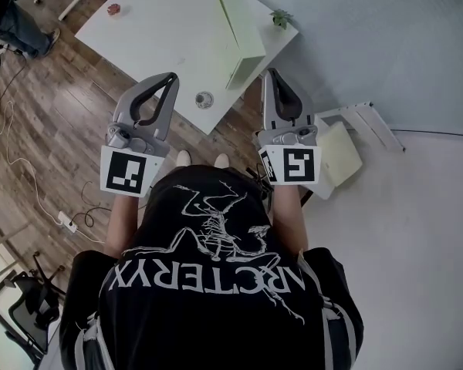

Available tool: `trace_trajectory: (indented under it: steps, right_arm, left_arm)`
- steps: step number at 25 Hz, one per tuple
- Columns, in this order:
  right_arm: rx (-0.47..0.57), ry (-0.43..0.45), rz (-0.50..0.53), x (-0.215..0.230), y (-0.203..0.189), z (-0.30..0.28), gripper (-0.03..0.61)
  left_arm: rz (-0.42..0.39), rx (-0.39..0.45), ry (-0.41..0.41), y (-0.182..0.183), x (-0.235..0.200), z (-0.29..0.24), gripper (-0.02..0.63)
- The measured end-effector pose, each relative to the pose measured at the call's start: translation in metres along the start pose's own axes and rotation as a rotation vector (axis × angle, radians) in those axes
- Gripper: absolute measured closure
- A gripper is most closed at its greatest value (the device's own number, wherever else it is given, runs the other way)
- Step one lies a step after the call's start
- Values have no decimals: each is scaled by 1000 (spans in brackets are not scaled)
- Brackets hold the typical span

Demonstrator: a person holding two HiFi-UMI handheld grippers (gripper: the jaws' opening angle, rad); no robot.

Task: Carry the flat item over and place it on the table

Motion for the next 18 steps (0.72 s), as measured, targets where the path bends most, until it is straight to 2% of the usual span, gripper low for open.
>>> trace_trajectory:
  steps: [18]
  right_arm:
    - [7, 3, 23, -3, 8, 4, 568]
  left_arm:
    - [-14, 16, 4, 4, 3, 4, 621]
Point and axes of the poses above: the fingertips, and each gripper's own axes: z backward along the fingers, x to its right, y out of its top, the point moved 4 cm from there along z, backward along the fingers, and after that the axes turned 6 degrees about -y, right-handed, at the moved point
